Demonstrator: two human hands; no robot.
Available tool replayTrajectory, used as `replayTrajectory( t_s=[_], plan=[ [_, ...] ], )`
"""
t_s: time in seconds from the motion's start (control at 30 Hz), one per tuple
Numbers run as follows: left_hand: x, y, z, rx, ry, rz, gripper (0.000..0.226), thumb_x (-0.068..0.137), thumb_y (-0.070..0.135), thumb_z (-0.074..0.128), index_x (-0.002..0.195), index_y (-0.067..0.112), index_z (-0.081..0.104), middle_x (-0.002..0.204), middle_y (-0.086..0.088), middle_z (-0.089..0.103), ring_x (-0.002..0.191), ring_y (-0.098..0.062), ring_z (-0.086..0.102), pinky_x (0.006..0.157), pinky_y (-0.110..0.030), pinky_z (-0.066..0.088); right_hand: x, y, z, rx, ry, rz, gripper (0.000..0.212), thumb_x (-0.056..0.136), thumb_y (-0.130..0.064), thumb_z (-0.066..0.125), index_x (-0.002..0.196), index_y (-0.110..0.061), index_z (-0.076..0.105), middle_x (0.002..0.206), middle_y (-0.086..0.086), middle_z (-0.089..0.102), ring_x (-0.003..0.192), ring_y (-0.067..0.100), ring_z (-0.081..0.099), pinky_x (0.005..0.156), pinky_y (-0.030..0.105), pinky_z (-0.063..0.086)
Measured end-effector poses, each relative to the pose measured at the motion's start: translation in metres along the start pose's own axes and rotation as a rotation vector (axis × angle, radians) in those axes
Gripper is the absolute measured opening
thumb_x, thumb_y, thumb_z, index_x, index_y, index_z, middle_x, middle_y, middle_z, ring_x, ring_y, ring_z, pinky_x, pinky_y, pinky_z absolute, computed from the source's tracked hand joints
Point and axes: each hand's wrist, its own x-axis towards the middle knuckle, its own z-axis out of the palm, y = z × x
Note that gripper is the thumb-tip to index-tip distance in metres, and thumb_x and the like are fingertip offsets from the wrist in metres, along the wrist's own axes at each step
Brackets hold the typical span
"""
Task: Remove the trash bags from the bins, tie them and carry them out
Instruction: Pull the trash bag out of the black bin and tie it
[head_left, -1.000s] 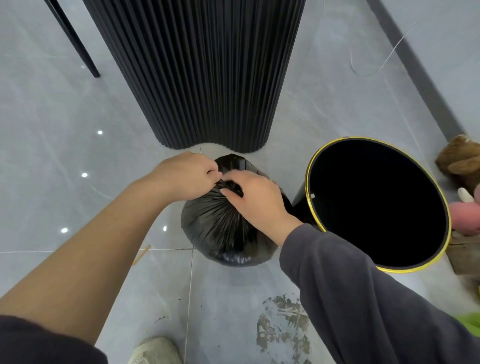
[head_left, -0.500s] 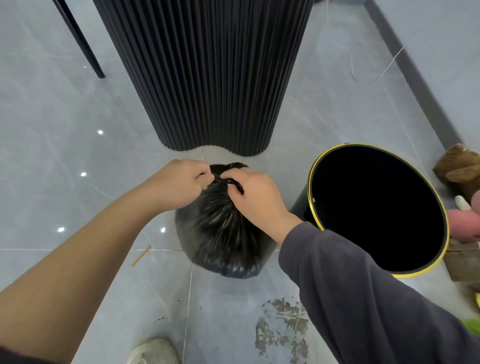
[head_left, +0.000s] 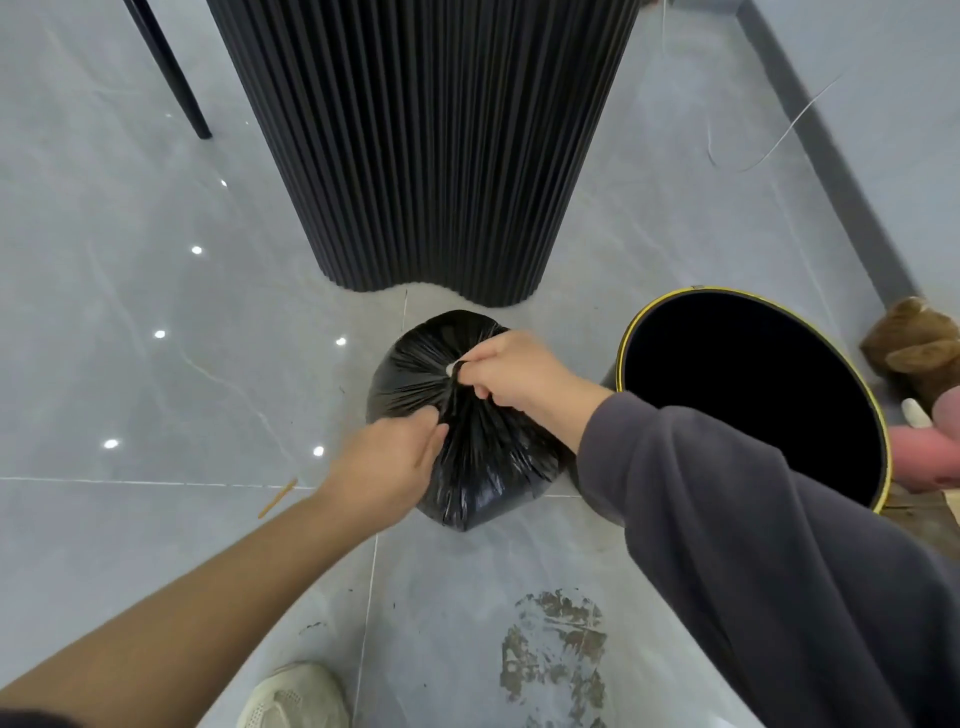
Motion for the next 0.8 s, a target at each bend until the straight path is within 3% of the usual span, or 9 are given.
replayTrajectory(
  t_s=[0.07,0.13,0.2,0.27,0.37,0.43,0.57,0.7,0.8],
  plan=[
    [-0.004,0.003,0.013,0.088,0.041,0.018,0.026,0.1,0.035,0.032,0.08,0.018,0.034,0.076,-0.012,0.061,0.073,-0.038,0.058,0.056,-0.035,0.031,0.002,-0.003,-0.001,0.18,-0.088,0.212,0.017,0.089,-0.013,0.061,0.104,-0.01,0.069,0.065,0.001,0.064,0.034,0.003,0.04,0.033,0.013,0.027],
    [-0.007,0.006,0.025,0.109,0.067,0.054,0.028,0.099,0.036,0.029,0.078,0.018,0.034,0.071,-0.01,0.062,0.067,-0.04,0.06,0.053,-0.036,0.036,0.005,-0.002,0.0,0.317,-0.169,0.377,0.023,0.091,-0.004,0.054,0.107,-0.01,0.069,0.071,0.0,0.063,0.031,0.0,0.044,0.03,0.011,0.03],
    [-0.008,0.004,0.035,0.107,0.079,0.105,0.03,0.095,0.036,0.031,0.075,0.016,0.039,0.061,-0.007,0.059,0.055,-0.039,0.059,0.047,-0.035,0.041,0.004,-0.001,0.003,0.473,-0.277,0.48,0.03,0.091,0.005,0.044,0.1,-0.011,0.068,0.07,-0.001,0.064,0.03,0.0,0.047,0.03,0.008,0.034],
    [-0.006,0.004,0.035,0.124,0.062,0.129,0.03,0.096,0.037,0.03,0.075,0.018,0.04,0.062,-0.004,0.06,0.056,-0.036,0.06,0.047,-0.035,0.042,-0.001,-0.002,0.003,0.527,-0.302,0.486,0.026,0.095,0.002,0.042,0.087,-0.009,0.064,0.06,0.001,0.067,0.033,0.0,0.052,0.034,0.009,0.041],
    [-0.006,-0.002,0.026,0.182,0.045,0.145,0.037,0.091,0.049,0.015,0.074,0.024,0.036,0.068,0.0,0.059,0.063,-0.027,0.058,0.051,-0.032,0.033,-0.01,-0.004,-0.003,0.22,-0.272,0.293,0.023,0.1,-0.006,0.04,0.089,-0.011,0.06,0.067,0.005,0.063,0.043,0.005,0.06,0.045,0.015,0.05],
    [-0.003,-0.003,0.013,0.141,0.098,0.099,0.037,0.093,0.044,0.022,0.07,0.021,0.04,0.063,0.001,0.054,0.059,-0.023,0.049,0.052,-0.033,0.029,-0.014,-0.004,-0.006,-0.125,-0.273,0.119,0.021,0.097,-0.002,0.041,0.096,-0.006,0.061,0.072,0.009,0.063,0.05,0.012,0.061,0.049,0.02,0.052],
    [0.017,-0.002,-0.01,-0.266,0.185,-0.098,0.031,0.092,0.025,0.04,0.068,0.017,0.056,0.057,-0.001,0.058,0.055,-0.016,0.055,0.056,-0.033,0.044,-0.025,0.008,-0.003,-0.853,-0.121,-0.27,0.02,0.083,0.001,0.056,0.089,-0.01,0.071,0.087,0.012,0.067,0.077,0.03,0.065,0.069,0.039,0.056],
    [0.052,0.008,-0.022,-0.638,0.079,-0.24,0.022,0.093,0.012,0.047,0.079,0.012,0.064,0.064,-0.002,0.062,0.054,-0.01,0.058,0.05,-0.022,0.046,-0.043,0.03,-0.001,-1.145,-0.086,-0.536,0.024,0.077,0.006,0.06,0.091,-0.014,0.062,0.09,0.006,0.057,0.082,0.03,0.061,0.06,0.035,0.042],
    [0.068,0.02,-0.023,-0.816,-0.173,-0.281,0.014,0.095,0.015,0.053,0.104,0.008,0.062,0.085,-0.008,0.066,0.066,-0.014,0.064,0.058,-0.023,0.054,-0.049,0.047,-0.005,-1.179,-0.004,-0.835,0.031,0.055,0.005,0.078,0.076,-0.012,0.062,0.074,0.004,0.056,0.057,0.024,0.058,0.046,0.03,0.035]
  ],
)
